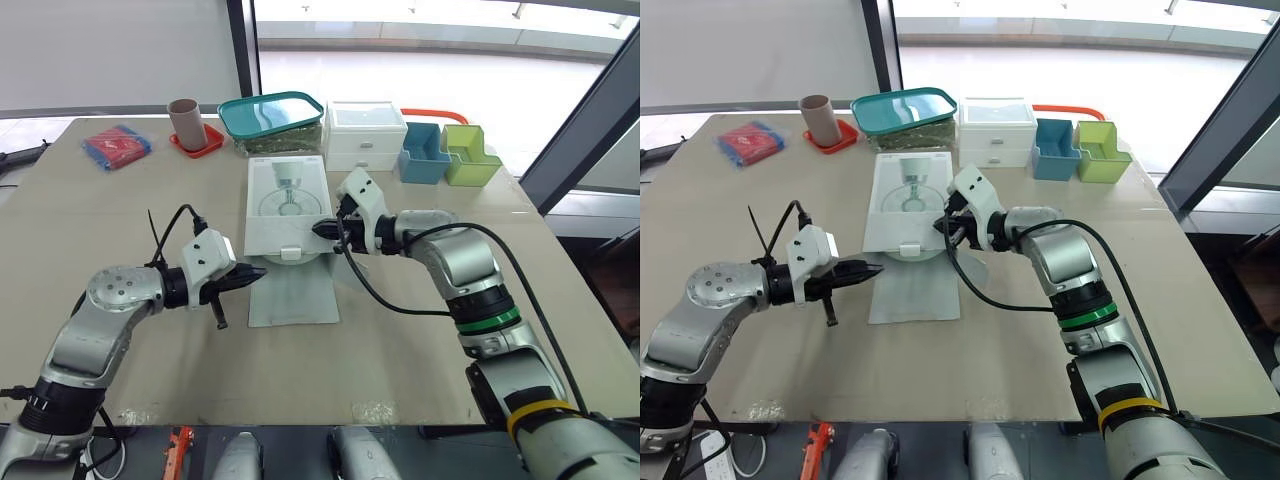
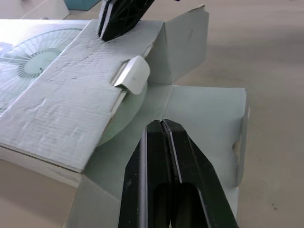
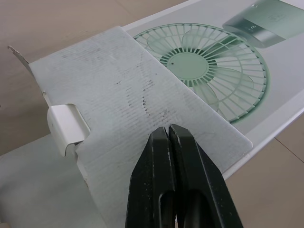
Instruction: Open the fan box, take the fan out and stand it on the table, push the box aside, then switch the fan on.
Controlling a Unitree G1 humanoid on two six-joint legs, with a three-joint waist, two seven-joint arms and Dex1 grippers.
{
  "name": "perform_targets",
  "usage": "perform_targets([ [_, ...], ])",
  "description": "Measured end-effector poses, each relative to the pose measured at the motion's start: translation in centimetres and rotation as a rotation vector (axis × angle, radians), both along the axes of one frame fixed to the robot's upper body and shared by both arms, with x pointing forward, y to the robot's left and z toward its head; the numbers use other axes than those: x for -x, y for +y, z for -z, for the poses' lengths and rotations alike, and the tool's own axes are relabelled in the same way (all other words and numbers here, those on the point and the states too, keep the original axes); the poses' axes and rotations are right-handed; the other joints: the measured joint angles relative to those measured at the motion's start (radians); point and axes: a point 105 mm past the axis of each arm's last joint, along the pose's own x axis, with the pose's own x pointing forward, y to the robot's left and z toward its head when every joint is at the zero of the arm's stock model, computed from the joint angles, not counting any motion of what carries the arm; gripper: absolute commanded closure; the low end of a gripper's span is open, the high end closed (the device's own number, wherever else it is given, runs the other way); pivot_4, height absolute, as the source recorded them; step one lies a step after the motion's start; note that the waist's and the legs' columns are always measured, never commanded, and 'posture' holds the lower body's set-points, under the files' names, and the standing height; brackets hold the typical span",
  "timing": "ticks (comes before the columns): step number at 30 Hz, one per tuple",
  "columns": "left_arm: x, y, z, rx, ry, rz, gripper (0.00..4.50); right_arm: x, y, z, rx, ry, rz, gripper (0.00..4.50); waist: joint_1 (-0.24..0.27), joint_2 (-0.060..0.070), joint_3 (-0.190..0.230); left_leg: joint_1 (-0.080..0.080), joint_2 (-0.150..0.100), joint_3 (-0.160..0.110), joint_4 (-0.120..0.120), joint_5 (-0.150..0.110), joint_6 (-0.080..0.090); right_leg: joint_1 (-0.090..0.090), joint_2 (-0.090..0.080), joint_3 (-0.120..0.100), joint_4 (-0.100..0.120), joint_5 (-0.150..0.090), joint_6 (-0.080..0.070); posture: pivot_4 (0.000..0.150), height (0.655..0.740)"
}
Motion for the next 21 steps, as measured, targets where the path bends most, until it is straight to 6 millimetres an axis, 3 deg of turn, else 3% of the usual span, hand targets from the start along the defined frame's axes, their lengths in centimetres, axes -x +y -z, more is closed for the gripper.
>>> perform_targets([
  [8, 1.8, -3.1, 2.0, 0.146, 0.126, -0.028, 4.50, 0.1, 0.2, 0.0, 0.005, 0.003, -0.015, 4.46, -0.001, 0.000, 0.000, 0.000, 0.000, 0.000, 0.000, 0.000, 0.000, 0.000, 0.000, 0.001, 0.000, 0.000, 0.000, 0.150, 0.7400],
  [16, 2.3, -3.3, 3.5, 0.306, 0.319, -0.144, 4.50, 0.1, 0.4, 0.0, 0.015, 0.003, -0.028, 4.46, 0.000, 0.000, 0.000, 0.001, 0.000, 0.000, 0.001, 0.000, 0.000, 0.001, 0.000, 0.001, 0.000, 0.000, 0.000, 0.150, 0.7400],
  [19, 2.5, -3.1, 3.8, 0.387, 0.395, -0.194, 3.85, 0.2, 0.5, 0.0, 0.015, 0.003, -0.031, 4.50, 0.000, 0.000, 0.000, 0.001, 0.000, 0.000, 0.001, 0.000, 0.000, 0.001, 0.000, 0.000, 0.000, 0.000, 0.000, 0.150, 0.7400],
  [21, 2.7, -3.1, 3.9, 0.416, 0.437, -0.209, 3.07, 0.2, 0.5, 0.0, 0.015, 0.004, -0.034, 4.50, 0.000, 0.000, 0.000, 0.001, 0.000, 0.000, 0.001, 0.000, 0.000, 0.001, 0.000, 0.001, 0.000, 0.000, 0.000, 0.150, 0.7400],
])
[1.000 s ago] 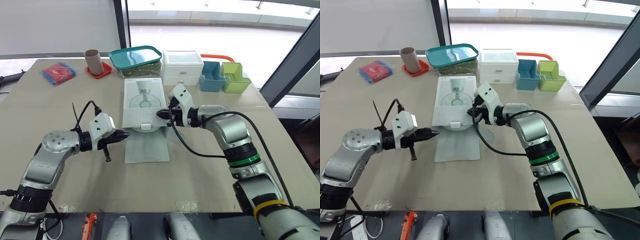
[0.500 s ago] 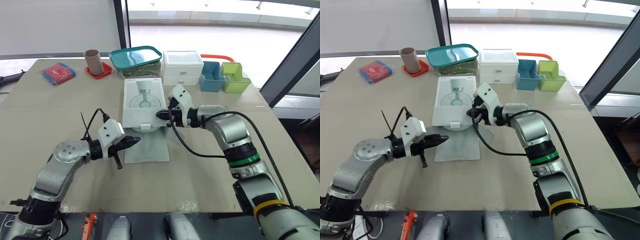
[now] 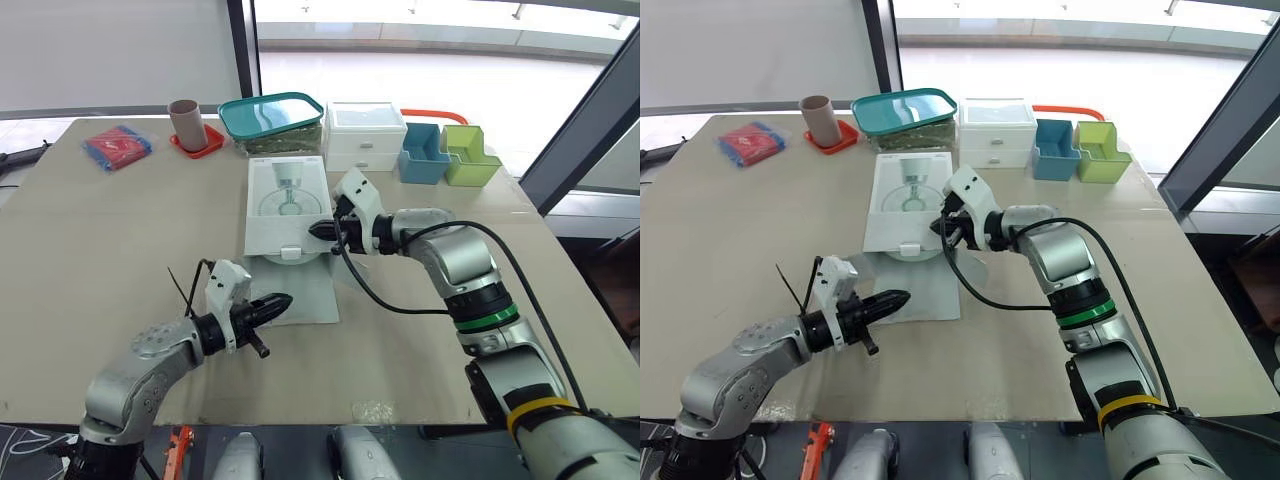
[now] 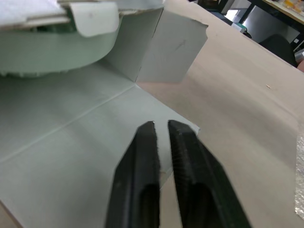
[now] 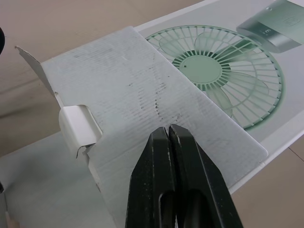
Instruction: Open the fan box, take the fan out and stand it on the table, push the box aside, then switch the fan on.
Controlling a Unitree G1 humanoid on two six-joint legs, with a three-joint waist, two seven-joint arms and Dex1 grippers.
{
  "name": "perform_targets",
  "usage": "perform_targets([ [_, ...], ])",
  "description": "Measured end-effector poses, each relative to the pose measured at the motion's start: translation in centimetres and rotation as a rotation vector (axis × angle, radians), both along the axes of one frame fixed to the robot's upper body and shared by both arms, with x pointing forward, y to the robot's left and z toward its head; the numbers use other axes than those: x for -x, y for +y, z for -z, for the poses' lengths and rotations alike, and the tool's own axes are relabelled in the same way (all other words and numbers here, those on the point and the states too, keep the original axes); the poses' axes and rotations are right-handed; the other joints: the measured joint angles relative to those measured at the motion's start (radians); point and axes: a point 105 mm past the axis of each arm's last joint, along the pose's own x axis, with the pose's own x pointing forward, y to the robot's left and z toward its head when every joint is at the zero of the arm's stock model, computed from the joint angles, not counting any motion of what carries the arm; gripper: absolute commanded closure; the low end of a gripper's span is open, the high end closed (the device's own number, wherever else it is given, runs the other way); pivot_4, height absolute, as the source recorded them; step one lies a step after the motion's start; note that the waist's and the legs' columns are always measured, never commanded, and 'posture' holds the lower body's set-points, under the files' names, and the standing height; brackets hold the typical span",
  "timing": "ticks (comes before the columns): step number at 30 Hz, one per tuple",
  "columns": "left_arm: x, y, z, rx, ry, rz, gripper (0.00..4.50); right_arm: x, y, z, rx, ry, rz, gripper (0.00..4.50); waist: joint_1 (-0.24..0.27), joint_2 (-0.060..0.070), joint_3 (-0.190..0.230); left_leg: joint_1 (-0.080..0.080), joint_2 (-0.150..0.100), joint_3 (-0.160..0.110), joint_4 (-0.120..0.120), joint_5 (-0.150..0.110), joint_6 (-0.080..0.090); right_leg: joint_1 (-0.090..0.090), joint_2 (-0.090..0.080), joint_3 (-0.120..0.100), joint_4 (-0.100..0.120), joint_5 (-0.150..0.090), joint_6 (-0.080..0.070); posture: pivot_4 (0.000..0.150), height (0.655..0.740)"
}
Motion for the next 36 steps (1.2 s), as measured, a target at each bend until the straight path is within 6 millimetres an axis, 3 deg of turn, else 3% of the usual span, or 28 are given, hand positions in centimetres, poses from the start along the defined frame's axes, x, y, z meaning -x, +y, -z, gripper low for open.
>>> perform_targets([
  [4, 0.2, -0.2, 0.1, 0.055, 0.050, -0.024, 1.68, 0.1, 0.1, 0.0, 0.001, 0.003, -0.009, 4.50, 0.000, 0.000, 0.000, 0.000, 0.000, 0.000, 0.000, 0.000, 0.000, 0.000, 0.000, 0.000, 0.000, 0.000, 0.000, 0.150, 0.7400],
  [8, -0.5, -0.3, -0.3, 0.258, 0.147, -0.134, 1.68, 0.2, 0.2, 0.2, 0.004, 0.011, -0.019, 4.50, 0.002, 0.000, 0.000, 0.000, 0.000, 0.000, 0.001, 0.000, 0.000, 0.001, -0.001, 0.000, 0.000, 0.000, 0.000, 0.150, 0.7400],
  [19, -1.3, 0.2, 2.2, 0.439, 0.355, -0.271, 1.68, 0.5, 0.6, 0.3, 0.020, 0.020, -0.044, 4.50, 0.002, -0.001, -0.001, 0.002, -0.001, 0.000, 0.001, 0.000, 0.000, 0.002, 0.000, 0.000, 0.000, 0.000, 0.000, 0.150, 0.7400],
  [23, -2.3, 0.2, 1.9, 0.547, 0.384, -0.294, 1.68, 0.5, 0.7, 0.2, 0.023, 0.017, -0.048, 4.50, 0.002, -0.001, -0.001, 0.002, -0.001, 0.000, 0.001, 0.000, 0.000, 0.002, 0.000, 0.000, 0.000, 0.000, 0.000, 0.150, 0.7400],
  [36, -3.2, 0.8, 1.1, 0.624, 0.380, -0.312, 1.68, 0.4, 0.4, -0.1, 0.030, 0.019, -0.035, 4.50, 0.002, -0.001, -0.001, 0.002, -0.001, 0.001, 0.001, 0.000, -0.001, 0.002, 0.000, 0.001, 0.000, 0.000, 0.000, 0.150, 0.7400],
])
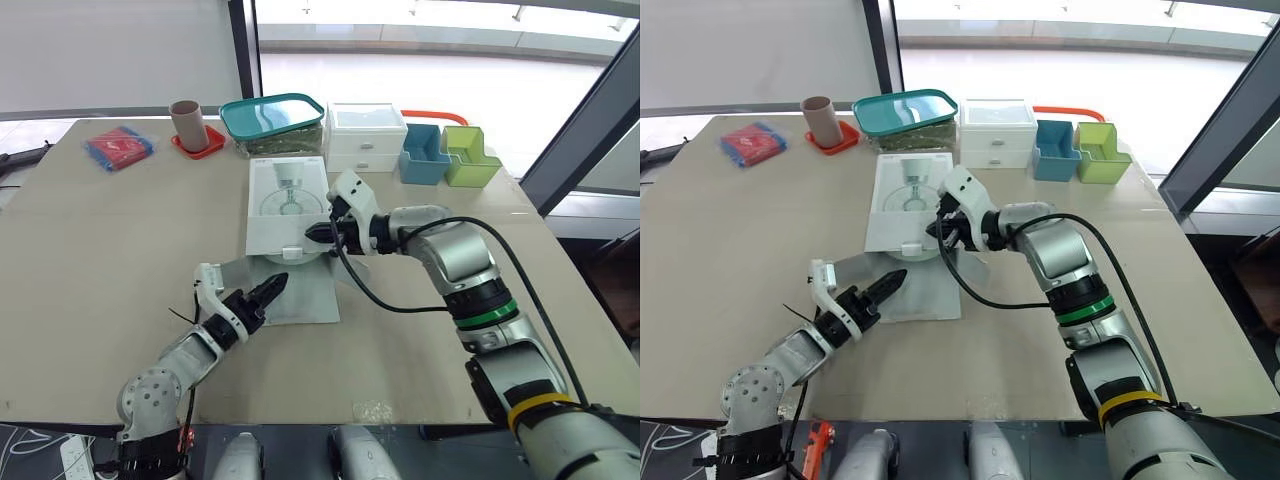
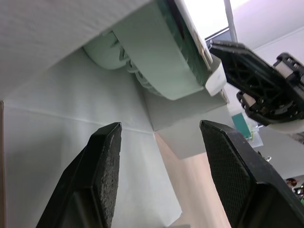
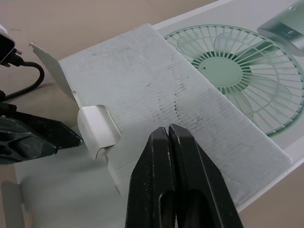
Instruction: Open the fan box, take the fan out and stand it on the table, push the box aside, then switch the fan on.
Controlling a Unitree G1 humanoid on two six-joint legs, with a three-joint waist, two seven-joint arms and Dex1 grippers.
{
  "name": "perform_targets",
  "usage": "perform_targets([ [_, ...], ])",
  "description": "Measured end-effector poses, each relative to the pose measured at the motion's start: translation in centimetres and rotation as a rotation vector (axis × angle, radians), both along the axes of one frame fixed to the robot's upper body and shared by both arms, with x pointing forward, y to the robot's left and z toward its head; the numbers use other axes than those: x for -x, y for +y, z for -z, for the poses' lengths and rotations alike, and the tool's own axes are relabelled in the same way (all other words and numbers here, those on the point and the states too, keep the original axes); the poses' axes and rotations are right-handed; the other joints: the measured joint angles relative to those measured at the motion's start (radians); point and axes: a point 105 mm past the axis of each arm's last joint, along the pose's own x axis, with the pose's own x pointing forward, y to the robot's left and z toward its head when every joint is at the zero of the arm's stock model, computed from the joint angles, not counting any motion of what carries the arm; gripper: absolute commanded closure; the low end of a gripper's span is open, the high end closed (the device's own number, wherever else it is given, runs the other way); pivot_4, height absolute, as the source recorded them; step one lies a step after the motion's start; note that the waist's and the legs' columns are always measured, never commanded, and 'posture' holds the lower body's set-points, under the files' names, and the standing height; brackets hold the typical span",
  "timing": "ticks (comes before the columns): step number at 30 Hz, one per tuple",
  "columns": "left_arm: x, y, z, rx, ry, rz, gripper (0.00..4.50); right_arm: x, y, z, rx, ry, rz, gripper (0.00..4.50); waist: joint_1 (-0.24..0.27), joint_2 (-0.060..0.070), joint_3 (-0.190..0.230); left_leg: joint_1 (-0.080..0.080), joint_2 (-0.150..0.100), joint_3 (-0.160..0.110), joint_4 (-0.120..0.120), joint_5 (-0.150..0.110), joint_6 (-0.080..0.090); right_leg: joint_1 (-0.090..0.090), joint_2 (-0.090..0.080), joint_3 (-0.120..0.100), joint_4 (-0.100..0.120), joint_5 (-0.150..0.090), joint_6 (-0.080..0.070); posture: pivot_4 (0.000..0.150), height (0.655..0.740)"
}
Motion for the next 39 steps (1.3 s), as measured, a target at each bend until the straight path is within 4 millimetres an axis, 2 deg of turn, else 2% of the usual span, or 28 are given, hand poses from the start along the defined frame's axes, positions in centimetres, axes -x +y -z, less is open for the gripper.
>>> perform_targets([
  [19, -0.1, -1.4, -0.2, 0.068, 0.025, 0.058, 1.68, 0.0, 0.0, 0.0, 0.000, -0.001, 0.001, 4.50, 0.000, 0.000, 0.000, 0.000, 0.000, 0.000, 0.000, 0.000, 0.000, 0.000, 0.000, 0.000, 0.000, 0.000, 0.000, 0.150, 0.7400],
  [39, -1.8, -1.9, -0.1, 0.114, 0.051, 0.012, 1.68, 0.0, 0.0, 0.0, 0.000, -0.002, 0.001, 4.50, 0.000, 0.000, 0.000, 0.000, 0.000, 0.000, -0.001, 0.000, 0.000, 0.000, 0.000, 0.000, -0.001, 0.000, 0.000, 0.150, 0.7400],
])
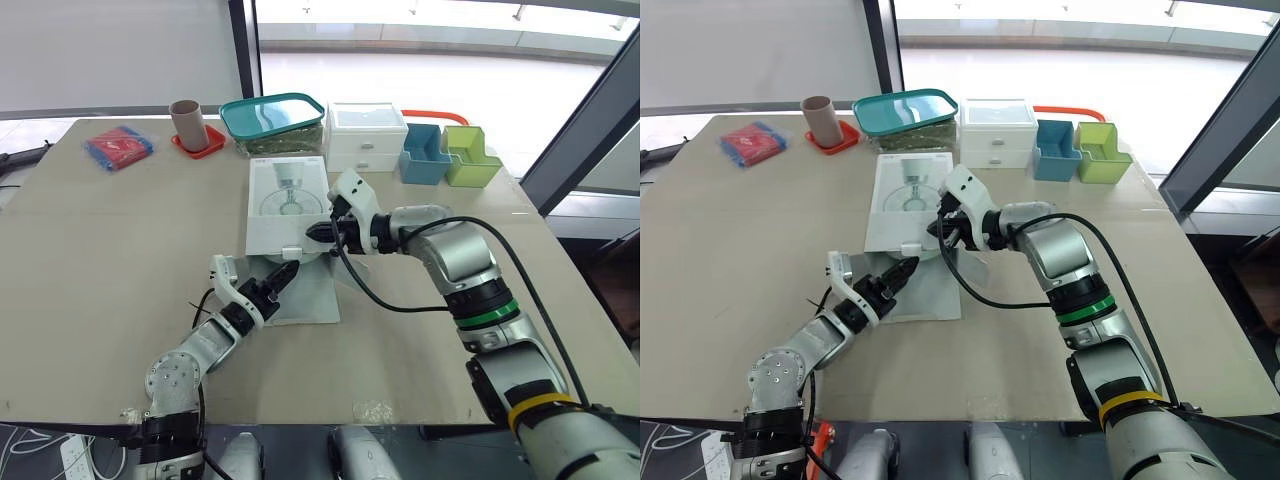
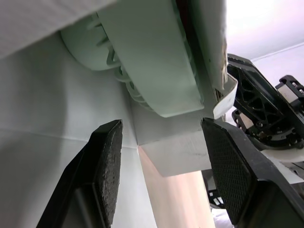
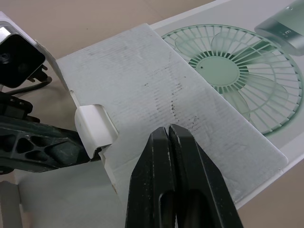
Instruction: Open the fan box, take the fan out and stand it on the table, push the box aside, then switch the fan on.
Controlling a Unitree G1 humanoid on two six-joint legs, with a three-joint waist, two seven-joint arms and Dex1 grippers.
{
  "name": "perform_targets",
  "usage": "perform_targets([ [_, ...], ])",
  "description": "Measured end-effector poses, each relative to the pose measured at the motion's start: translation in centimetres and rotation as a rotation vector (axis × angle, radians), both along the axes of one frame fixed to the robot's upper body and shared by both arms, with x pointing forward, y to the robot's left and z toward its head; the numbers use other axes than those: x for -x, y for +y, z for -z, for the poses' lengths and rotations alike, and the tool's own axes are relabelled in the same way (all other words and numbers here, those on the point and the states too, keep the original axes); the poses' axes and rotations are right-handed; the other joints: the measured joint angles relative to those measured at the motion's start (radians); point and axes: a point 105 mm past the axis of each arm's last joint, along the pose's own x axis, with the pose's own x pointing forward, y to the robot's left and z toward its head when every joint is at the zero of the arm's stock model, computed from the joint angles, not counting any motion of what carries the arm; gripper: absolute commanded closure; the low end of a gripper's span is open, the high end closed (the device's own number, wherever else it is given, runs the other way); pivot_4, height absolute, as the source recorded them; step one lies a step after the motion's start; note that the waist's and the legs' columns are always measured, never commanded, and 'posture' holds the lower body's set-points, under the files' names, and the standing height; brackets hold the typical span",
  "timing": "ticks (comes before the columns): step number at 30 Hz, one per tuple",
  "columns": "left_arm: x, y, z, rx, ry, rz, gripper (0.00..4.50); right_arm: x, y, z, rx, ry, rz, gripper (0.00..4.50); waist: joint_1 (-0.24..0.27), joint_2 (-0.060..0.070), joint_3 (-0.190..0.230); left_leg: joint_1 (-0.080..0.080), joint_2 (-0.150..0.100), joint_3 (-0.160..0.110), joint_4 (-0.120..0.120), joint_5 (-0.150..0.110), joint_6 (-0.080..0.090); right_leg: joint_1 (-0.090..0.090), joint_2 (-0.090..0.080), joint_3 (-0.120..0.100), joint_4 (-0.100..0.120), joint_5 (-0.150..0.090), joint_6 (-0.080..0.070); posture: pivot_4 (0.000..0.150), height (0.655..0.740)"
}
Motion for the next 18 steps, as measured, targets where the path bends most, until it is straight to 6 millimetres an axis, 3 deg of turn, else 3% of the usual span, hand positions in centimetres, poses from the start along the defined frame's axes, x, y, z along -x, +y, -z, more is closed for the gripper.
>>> perform_targets([
  [18, -0.67, -0.23, 0.63, -0.010, 0.033, -0.018, 1.68, 0.16, 0.15, -0.27, -0.001, -0.012, -0.009, 4.50, 0.000, 0.000, 0.000, 0.000, 0.000, 0.000, 0.000, 0.000, 0.000, 0.000, 0.000, 0.000, -0.001, 0.000, 0.000, 0.150, 0.7400],
])
